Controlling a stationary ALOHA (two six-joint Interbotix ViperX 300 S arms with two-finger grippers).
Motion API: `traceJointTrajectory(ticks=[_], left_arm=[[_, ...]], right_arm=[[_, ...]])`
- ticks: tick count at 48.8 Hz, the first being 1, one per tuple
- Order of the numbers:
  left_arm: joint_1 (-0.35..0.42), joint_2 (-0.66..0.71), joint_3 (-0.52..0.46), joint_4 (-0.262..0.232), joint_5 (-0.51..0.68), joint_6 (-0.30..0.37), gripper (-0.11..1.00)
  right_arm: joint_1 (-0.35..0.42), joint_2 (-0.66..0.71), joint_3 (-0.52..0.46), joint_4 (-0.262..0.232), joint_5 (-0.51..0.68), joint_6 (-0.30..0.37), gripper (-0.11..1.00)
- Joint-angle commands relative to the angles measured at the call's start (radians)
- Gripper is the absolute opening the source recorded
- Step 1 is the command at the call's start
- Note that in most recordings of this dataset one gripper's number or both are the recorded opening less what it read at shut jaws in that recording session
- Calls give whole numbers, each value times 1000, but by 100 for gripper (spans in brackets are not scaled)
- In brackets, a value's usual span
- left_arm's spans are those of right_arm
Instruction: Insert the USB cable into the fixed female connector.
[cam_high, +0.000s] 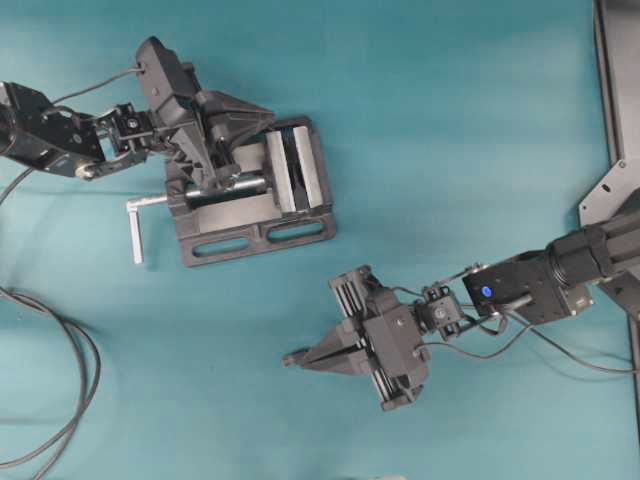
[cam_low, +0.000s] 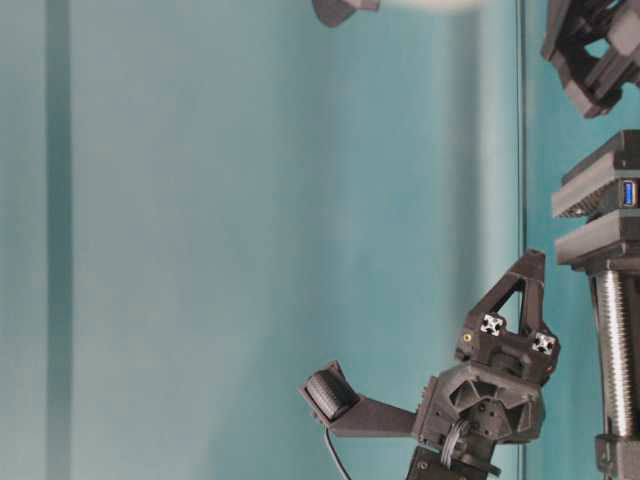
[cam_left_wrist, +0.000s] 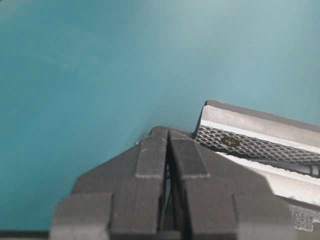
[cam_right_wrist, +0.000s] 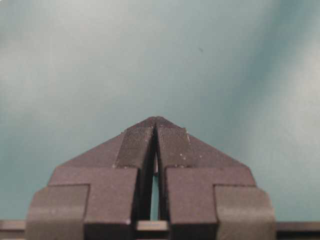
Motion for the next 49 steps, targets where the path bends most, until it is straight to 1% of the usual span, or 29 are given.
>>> traceJointTrajectory(ticks=[1,4,8,12,19,25,28,32,41,49], left_arm=[[-31,-51,-25,35,5,17,1],[-37,-66,-23,37,23,12,5],[-37,-78,-21,37,67,6,0],[-40,-78,-21,37,115,6,0],[-49,-78,-21,37,141,6,0],[-49,-78,-25,37,152,-3,0],[-51,-78,-23,37,160,-5,0],[-51,-81,-23,37,166,-5,0],[-57,-86,-18,37,137,-3,2],[-63,-86,-6,37,98,-3,2]], right_arm=[[12,-28,-25,2,-9,6,0],[12,-52,-32,2,3,6,0],[12,-78,-38,0,26,6,0],[14,-87,-37,2,60,6,0],[15,-91,-41,0,161,23,0],[15,-92,-75,2,279,60,0],[15,-92,-86,-2,322,63,0],[15,-91,-86,-5,307,61,0],[6,-83,-58,-5,164,71,0],[2,-37,-46,-5,129,112,1]])
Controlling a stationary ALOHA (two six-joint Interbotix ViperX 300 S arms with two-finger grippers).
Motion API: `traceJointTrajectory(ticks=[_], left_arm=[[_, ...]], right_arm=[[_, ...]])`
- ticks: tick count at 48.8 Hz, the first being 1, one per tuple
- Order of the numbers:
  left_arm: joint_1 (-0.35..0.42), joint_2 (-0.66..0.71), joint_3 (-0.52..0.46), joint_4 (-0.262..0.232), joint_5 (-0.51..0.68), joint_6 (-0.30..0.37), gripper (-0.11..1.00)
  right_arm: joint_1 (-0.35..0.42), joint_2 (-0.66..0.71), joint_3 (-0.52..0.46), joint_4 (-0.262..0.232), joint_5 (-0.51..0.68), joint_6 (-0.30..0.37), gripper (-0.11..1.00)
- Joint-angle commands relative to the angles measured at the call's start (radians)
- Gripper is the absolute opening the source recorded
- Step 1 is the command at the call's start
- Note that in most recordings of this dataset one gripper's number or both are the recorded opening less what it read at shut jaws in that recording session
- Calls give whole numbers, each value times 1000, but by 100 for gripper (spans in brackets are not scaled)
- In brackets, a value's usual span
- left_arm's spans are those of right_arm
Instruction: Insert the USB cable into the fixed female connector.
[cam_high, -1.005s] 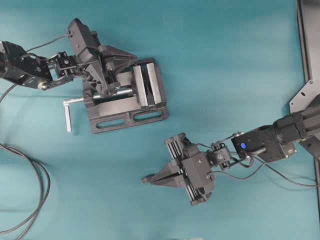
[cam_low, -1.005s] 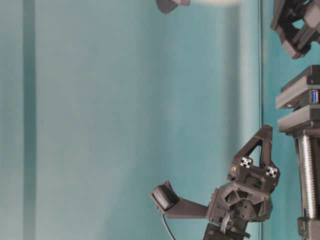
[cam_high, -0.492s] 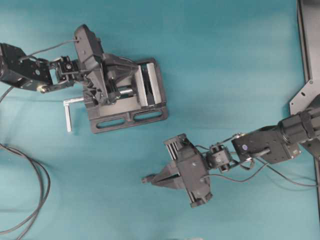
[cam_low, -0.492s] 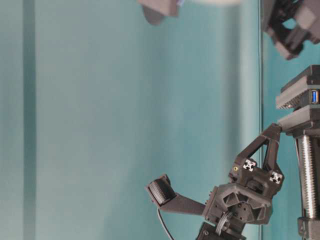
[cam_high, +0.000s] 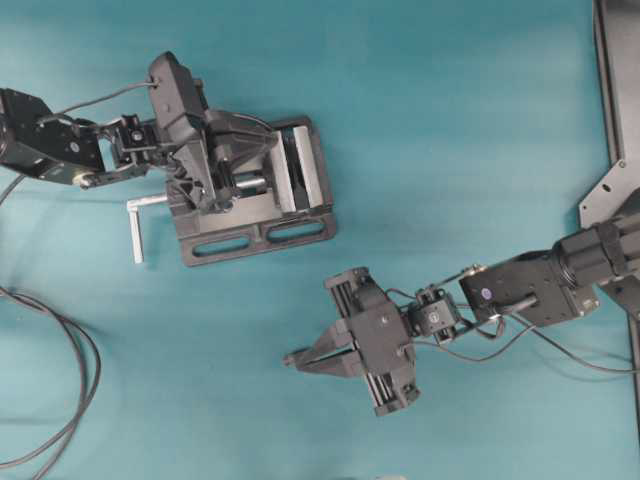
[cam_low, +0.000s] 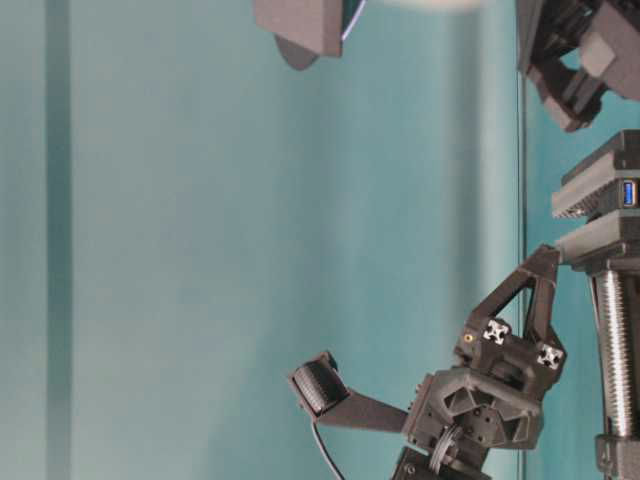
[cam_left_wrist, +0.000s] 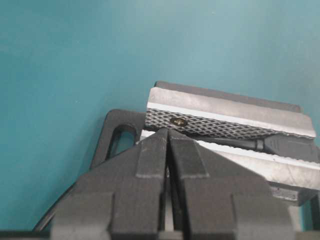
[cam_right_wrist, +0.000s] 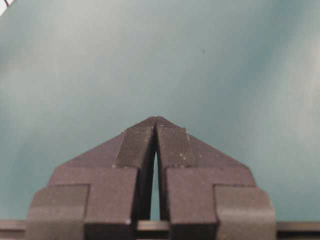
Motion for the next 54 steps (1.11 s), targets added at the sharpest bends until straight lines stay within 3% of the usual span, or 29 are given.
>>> traceJointTrajectory(ticks=[1,7,16,19,30,42,54], left_arm=[[-8,-32,0,5,-25,0,2],[-15,-32,9,5,-41,0,2],[-26,-32,11,5,-55,0,2],[-28,-31,12,5,-71,0,2],[-29,-28,14,5,-163,0,2],[-34,-21,12,3,-172,-3,2],[-49,-18,14,5,-170,-3,2]], right_arm=[[-2,14,-5,-2,-20,23,1],[-3,57,14,-2,-83,69,10],[-14,64,60,25,-221,112,58],[-14,66,71,38,-252,114,68],[-15,98,89,41,-351,110,63],[-34,216,72,46,-463,100,63],[-48,224,71,66,-471,77,63]])
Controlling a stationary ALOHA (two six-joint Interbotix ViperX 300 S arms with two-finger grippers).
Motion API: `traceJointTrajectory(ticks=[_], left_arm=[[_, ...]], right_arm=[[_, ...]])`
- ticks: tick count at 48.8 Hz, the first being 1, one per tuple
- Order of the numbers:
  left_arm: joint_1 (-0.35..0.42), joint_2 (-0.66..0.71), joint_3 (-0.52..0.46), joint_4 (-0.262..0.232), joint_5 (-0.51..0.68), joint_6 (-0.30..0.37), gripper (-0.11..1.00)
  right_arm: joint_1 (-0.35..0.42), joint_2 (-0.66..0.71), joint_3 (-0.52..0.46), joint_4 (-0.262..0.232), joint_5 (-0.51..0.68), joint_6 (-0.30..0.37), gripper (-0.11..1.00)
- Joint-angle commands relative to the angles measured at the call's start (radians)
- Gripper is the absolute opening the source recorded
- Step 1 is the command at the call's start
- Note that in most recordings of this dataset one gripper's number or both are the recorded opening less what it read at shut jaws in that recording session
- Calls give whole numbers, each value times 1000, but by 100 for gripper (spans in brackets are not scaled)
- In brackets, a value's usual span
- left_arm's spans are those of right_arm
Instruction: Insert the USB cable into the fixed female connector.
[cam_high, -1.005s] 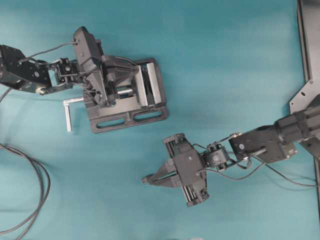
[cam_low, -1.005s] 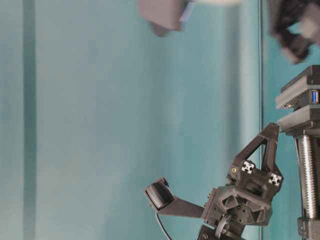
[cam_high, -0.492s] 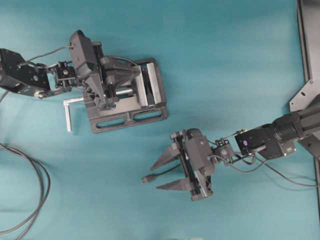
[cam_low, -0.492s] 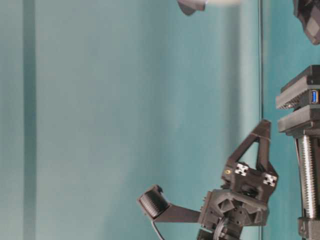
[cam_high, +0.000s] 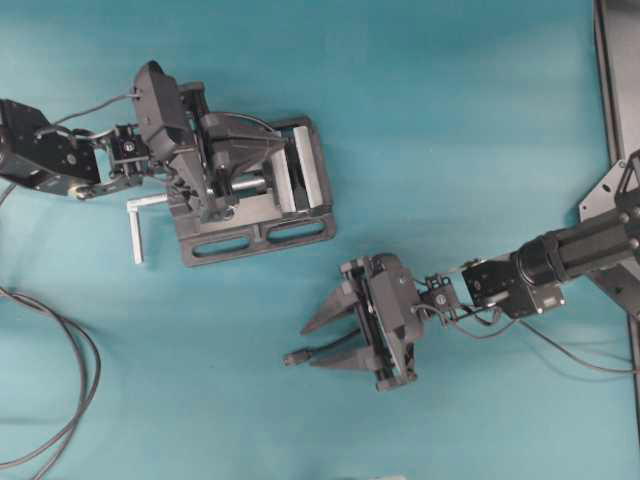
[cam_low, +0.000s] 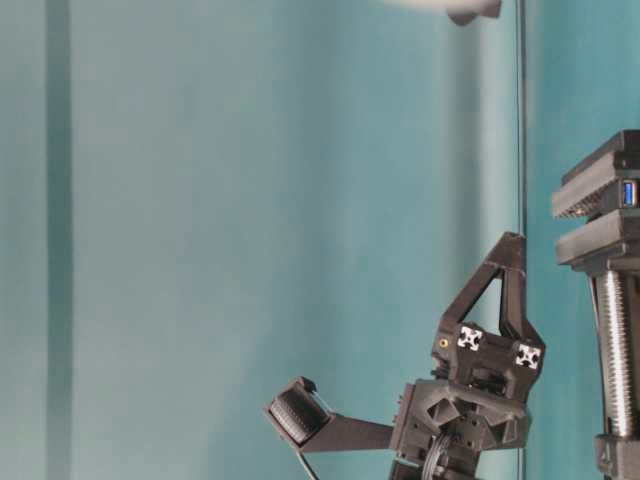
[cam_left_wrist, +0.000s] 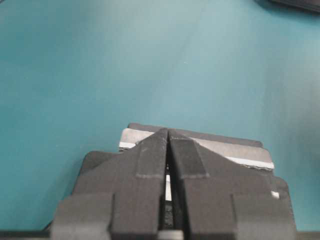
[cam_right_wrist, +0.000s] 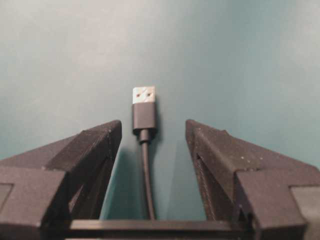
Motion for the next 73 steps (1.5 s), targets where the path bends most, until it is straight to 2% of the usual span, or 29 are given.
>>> traceJointTrajectory(ticks=[1,28,33,44,66,73], left_arm=[[-14,-18,-8,5,-9,-3,2],[-21,-18,-5,5,8,-2,2],[-18,-18,0,5,8,-2,2],[-17,-18,8,5,8,-2,2],[-18,-18,8,3,8,-2,2],[-17,-18,8,5,8,-2,2]], right_arm=[[-2,-14,-12,6,0,-3,63],[23,5,-52,5,89,0,61],[31,8,-48,3,95,0,55],[46,8,-11,0,97,-2,31],[61,8,-29,-17,100,-6,33],[61,8,-69,-14,169,6,32]])
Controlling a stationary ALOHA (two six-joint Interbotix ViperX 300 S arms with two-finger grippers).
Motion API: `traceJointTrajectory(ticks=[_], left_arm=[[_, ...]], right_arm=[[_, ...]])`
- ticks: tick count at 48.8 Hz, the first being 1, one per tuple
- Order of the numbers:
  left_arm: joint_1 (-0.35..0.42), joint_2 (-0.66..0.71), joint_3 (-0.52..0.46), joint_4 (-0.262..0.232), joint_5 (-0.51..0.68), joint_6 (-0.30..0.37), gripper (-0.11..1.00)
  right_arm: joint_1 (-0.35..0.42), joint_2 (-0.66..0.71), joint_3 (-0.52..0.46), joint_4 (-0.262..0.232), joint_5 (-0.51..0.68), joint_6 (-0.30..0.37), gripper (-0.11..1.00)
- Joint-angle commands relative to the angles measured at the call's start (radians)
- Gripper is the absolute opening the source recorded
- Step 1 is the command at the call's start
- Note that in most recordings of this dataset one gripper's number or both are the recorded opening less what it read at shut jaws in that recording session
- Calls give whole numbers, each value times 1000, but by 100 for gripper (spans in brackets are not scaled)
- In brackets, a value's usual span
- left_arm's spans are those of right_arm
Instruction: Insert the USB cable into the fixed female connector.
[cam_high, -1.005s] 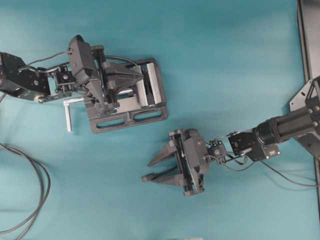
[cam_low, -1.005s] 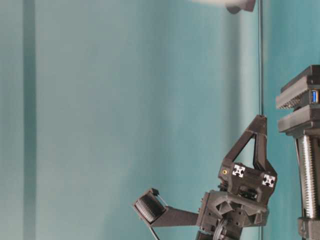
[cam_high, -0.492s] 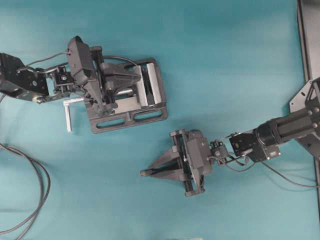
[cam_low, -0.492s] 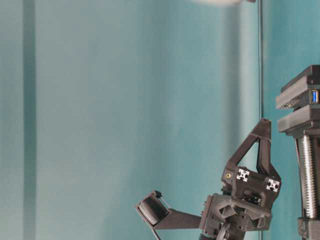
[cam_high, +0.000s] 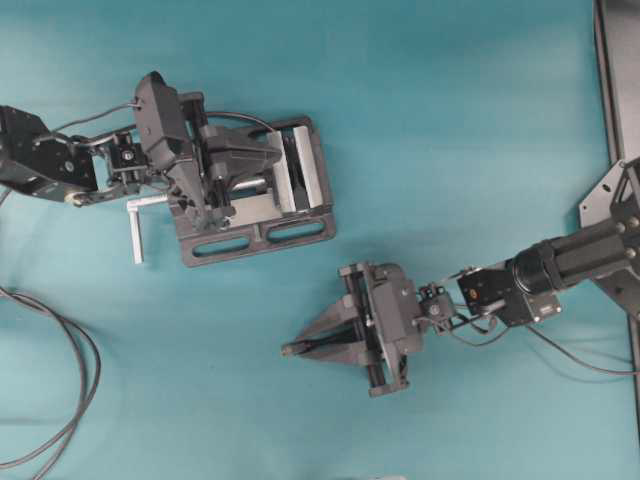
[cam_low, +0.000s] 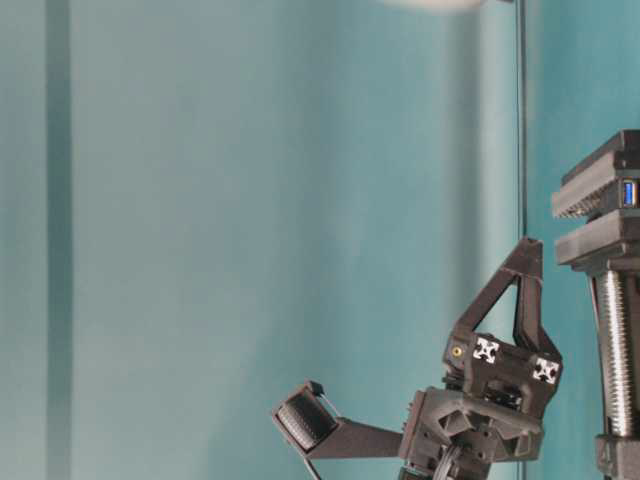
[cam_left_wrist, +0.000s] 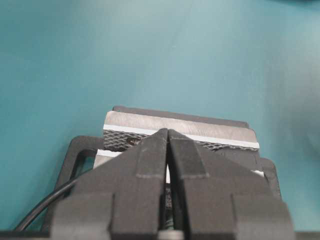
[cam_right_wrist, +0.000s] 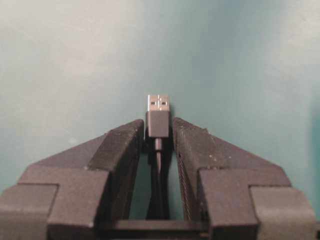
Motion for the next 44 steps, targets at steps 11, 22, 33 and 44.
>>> traceJointTrajectory(ticks=[11,22,33,44], left_arm=[[0,-17,-9,3,-5,-3,2],[0,-15,-12,3,-5,-3,2],[2,-17,-12,3,-5,-3,2],[0,-17,-14,3,-5,-3,2]], right_arm=[[34,-11,-58,-15,107,8,40],[37,-31,-40,-15,77,5,45],[37,-63,-17,-15,78,-5,28],[37,-72,-11,-15,81,-8,22]])
